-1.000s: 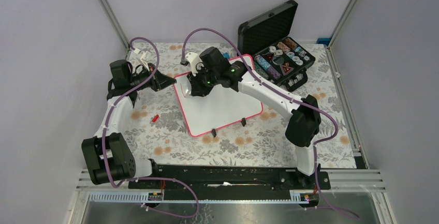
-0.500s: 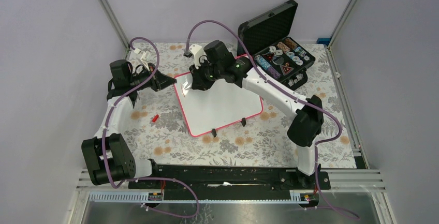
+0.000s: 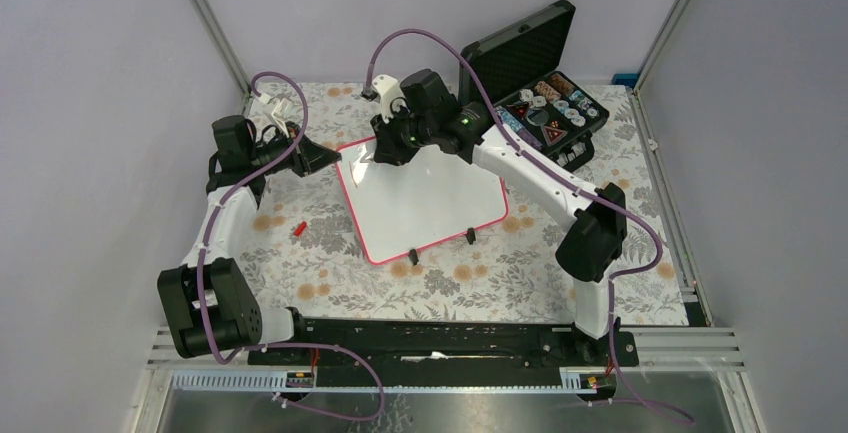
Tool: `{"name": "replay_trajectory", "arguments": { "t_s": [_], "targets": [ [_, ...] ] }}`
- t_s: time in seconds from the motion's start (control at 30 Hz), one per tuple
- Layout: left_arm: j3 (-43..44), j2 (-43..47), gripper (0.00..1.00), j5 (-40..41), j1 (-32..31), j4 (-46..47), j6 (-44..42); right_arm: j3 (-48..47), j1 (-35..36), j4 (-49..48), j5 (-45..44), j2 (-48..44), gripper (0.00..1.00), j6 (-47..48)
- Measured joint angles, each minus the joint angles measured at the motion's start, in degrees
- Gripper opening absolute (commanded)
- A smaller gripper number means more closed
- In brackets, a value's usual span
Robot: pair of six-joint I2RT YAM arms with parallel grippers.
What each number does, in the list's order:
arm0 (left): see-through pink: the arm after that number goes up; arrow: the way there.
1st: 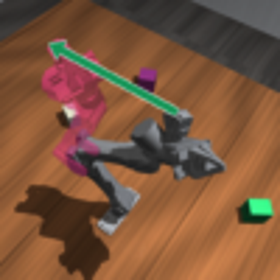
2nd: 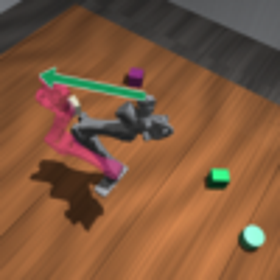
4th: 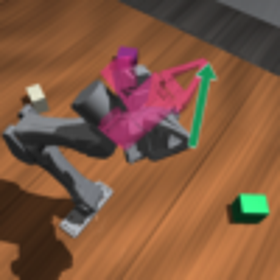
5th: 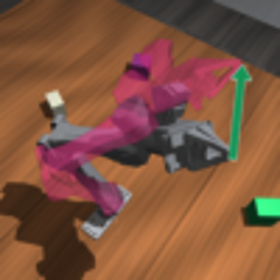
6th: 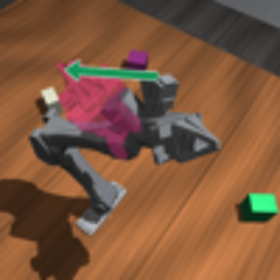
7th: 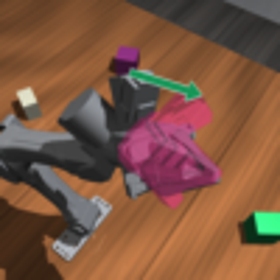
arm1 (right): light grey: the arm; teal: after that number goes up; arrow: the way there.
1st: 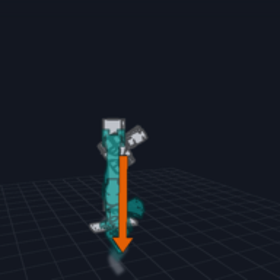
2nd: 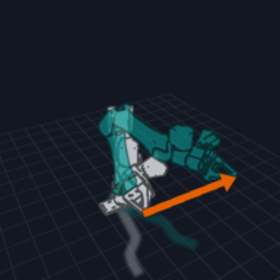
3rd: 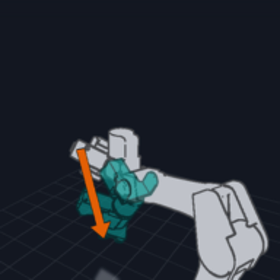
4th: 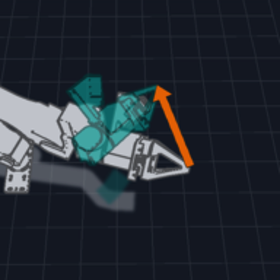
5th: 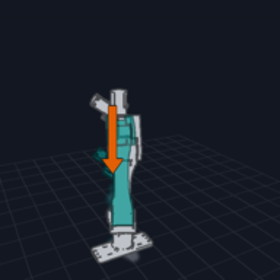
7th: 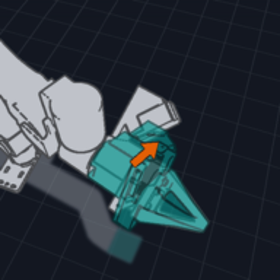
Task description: Write a sentence on the whiteboard
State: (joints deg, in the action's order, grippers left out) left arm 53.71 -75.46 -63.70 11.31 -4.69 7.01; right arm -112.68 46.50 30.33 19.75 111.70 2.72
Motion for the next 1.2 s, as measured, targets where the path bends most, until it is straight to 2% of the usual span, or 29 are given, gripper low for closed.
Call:
{"name": "replay_trajectory", "arguments": {
  "t_s": [1.2],
  "targets": [
    [-0.15, 0.00, 0.00, 0.11, 0.00, 0.04, -0.11, -1.11, 2.51, 0.28, -0.52, 2.43, 0.00, 0.00]
  ]
}}
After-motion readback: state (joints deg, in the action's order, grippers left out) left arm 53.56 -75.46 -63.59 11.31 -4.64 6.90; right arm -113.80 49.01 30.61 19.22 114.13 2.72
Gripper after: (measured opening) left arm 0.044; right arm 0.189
